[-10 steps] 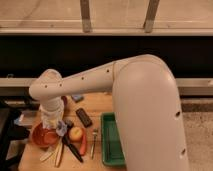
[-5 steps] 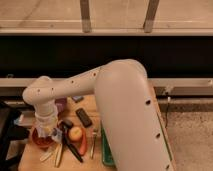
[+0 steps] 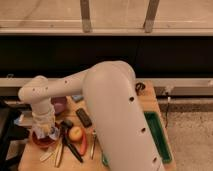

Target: Wipe red bowl with towel

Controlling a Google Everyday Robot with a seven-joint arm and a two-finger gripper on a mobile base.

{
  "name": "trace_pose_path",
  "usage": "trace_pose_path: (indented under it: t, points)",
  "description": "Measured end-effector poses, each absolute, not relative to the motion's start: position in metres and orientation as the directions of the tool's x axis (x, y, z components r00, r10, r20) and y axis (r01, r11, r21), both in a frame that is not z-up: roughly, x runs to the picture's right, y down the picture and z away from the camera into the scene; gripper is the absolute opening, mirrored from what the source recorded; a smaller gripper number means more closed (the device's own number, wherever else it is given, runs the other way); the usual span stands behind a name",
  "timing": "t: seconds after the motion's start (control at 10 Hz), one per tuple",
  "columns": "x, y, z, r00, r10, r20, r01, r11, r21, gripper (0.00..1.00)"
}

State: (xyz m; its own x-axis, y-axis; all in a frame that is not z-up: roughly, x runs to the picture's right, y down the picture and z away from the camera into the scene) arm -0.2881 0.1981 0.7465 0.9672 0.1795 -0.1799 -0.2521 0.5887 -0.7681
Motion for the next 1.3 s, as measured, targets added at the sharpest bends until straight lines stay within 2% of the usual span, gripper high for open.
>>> trace_pose_path:
  t: [0.4,0.7,1.0,1.3]
  points:
    - [-0.306,0.214,0.725,0.986,0.115,-0.120,-0.165,0.608,-0.777,0.00]
    - [-0.272,0.224,0.717,0.982,0.099,-0.162,-0.189,0.602,-0.775,0.00]
    - [-0.237,0.213,0.728,0.961,0.115,-0.252,-0.269,0.608,-0.747,0.00]
    - [-0.253,0.196,0.733,0.960,0.129,-0.246,-0.271,0.633,-0.725,0.00]
